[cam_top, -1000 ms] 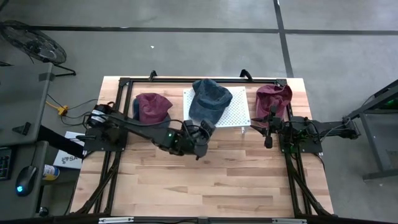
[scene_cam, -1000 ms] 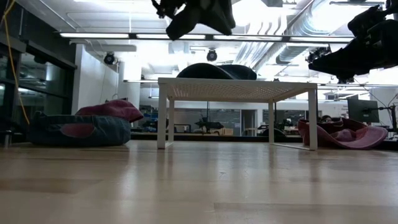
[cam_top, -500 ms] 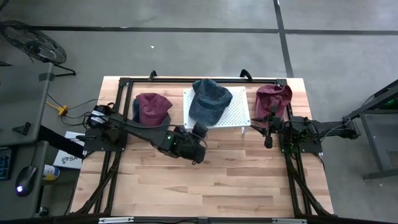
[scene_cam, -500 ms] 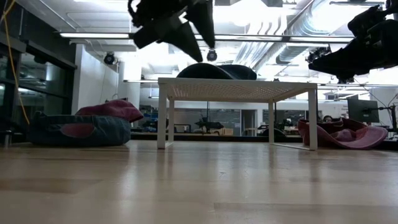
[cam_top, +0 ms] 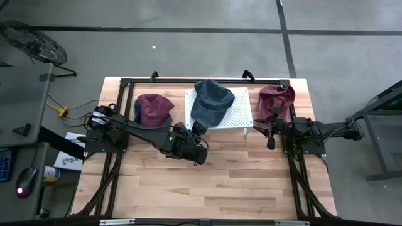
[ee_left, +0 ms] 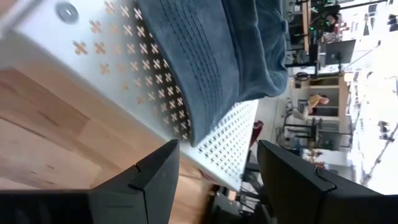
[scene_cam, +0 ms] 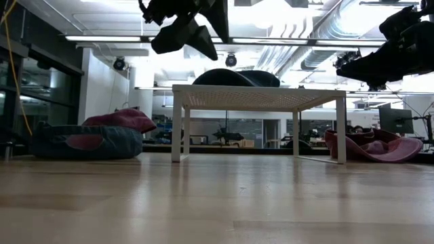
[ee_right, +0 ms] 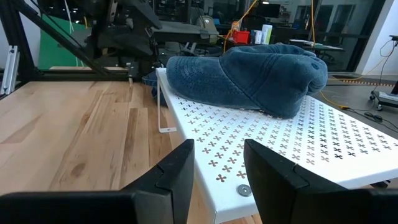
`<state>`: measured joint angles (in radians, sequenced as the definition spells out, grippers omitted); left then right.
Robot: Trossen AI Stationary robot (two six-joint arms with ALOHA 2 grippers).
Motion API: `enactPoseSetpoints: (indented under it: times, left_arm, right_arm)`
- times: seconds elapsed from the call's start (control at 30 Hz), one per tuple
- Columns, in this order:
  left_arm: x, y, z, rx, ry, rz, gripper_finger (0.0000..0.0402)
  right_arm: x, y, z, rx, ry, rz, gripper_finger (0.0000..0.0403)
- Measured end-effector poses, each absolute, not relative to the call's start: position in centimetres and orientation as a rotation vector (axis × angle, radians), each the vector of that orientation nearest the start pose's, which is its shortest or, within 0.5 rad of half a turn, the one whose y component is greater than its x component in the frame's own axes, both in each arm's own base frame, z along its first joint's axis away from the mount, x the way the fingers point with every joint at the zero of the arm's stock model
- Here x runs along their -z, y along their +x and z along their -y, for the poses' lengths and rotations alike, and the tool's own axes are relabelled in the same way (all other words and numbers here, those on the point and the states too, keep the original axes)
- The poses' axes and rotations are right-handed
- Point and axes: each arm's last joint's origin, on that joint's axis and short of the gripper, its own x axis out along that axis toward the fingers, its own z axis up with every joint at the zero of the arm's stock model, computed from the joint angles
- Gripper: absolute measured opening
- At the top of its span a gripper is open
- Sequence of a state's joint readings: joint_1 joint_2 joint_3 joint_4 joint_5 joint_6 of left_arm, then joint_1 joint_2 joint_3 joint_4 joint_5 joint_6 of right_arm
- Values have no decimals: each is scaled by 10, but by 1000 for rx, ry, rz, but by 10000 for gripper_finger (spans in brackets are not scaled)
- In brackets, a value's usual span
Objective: Pick & Place hat
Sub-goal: Put the bottom blue cap on the shelf
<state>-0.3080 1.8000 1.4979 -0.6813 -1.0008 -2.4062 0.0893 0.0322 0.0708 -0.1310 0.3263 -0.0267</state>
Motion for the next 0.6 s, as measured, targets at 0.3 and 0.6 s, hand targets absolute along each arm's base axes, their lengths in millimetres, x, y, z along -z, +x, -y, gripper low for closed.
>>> enactPoseSetpoints:
  times: [0.3, 0.6]
  left_arm:
    - [-270, 367, 91, -1103, -1522, 340, 213]
    - [-267, 368, 78, -1156, -1488, 312, 213]
  right_arm:
    - [-173, 94, 1, 236, -46, -94, 133]
    - [-173, 94, 1, 236, -45, -94, 133]
